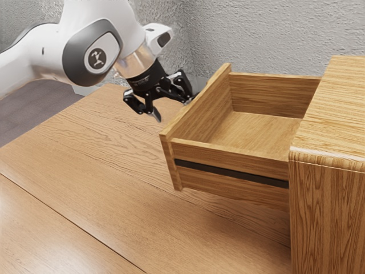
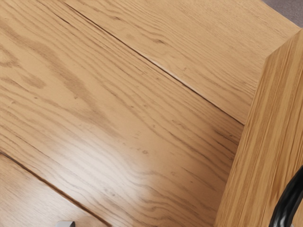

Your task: Pull the drawer handle with one arm to open the drawer

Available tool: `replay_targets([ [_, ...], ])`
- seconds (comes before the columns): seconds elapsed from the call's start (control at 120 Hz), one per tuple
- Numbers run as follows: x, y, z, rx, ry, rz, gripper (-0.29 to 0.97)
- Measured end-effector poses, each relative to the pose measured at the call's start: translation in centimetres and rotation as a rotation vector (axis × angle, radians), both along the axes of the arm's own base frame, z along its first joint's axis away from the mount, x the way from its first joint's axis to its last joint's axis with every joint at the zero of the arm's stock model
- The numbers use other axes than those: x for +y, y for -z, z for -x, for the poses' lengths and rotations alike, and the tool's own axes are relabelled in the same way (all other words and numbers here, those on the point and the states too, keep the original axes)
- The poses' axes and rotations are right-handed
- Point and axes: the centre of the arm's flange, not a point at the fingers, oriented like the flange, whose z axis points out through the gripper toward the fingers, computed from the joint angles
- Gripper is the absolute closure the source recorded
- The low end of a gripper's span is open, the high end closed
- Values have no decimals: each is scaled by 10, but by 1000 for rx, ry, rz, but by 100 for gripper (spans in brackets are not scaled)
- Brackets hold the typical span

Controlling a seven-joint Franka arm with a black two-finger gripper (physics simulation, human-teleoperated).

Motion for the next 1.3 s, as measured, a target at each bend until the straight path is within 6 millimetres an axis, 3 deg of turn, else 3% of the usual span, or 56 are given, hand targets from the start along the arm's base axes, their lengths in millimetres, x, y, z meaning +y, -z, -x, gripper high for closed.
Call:
replay_targets([
  [0.4,19,1,8,-3,-32,-8,29],
  [0.767,18,-6,11,-18,-21,-6,26],
  [1.108,12,-22,19,-46,3,-22,24],
  [1.3,11,-50,34,-95,10,-68,24],
])
